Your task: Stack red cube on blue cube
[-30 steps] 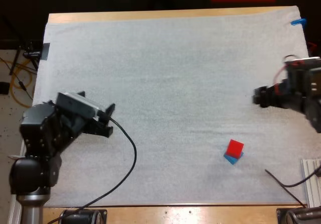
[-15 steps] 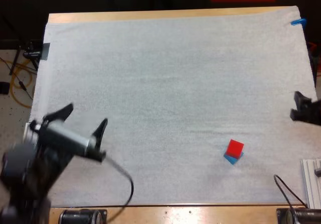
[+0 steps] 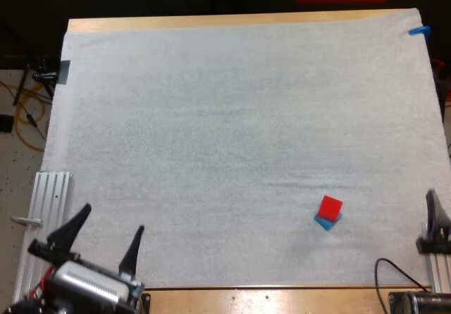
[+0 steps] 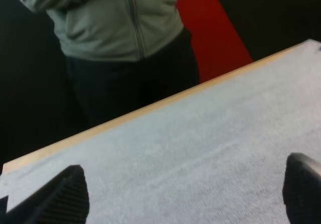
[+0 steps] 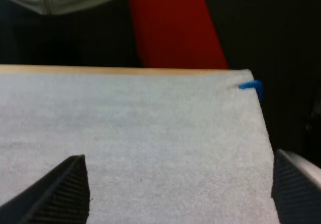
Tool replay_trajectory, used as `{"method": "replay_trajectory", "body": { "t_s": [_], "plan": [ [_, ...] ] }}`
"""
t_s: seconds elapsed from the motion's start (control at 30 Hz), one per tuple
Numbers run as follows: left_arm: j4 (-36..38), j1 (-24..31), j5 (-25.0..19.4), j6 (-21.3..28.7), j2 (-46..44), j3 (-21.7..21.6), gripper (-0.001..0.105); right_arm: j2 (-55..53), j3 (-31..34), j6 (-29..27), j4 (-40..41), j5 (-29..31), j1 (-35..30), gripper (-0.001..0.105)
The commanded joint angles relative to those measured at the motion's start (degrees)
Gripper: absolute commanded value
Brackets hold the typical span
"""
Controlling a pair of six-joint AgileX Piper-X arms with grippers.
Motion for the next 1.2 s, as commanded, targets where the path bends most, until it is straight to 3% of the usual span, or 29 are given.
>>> {"method": "replay_trajectory", "body": {
  "t_s": [0.0, 0.17, 0.27, 0.37, 0.5, 0.67, 0.93, 1.17],
  "plan": [
    [2.2, 0.0, -0.4, -0.6, -1.5, 0.1, 0.076, -3.4, 1.0, 0.6, 0.5, -0.5, -0.3, 0.073],
    [6.3, 0.0, -0.4, -2.7, -5.8, 0.1, 0.076, -7.3, 1.5, 1.2, 2.7, -0.4, -0.3, 0.072],
    [7.3, 0.0, -0.4, -3.9, -8.6, 0.4, 0.076, -7.3, 2.1, 1.2, 0.5, -3.4, -0.3, 0.072],
    [8.5, 0.1, -3.3, -7.0, -9.1, 1.0, 0.076, -7.6, 2.8, 2.4, -0.7, -4.2, -0.3, 0.072],
    [8.5, 0.2, -5.5, -7.5, -9.2, 3.1, 0.076, -7.6, 4.0, 2.4, -0.7, -4.4, -0.3, 0.072],
    [4.6, 0.2, -8.7, -7.5, -9.2, 6.7, 0.076, -7.6, 6.8, 2.4, -0.4, -4.4, -0.3, 0.072],
    [1.5, 0.2, -8.7, -7.5, -9.1, 14.4, 0.076, -7.5, 11.5, 2.4, 1.0, -4.4, -0.3, 0.072],
    [0.2, 0.2, -9.0, -7.5, -9.1, 14.8, 0.076, -7.5, 12.4, 2.4, 3.0, -4.2, -0.3, 0.072]
  ]
}}
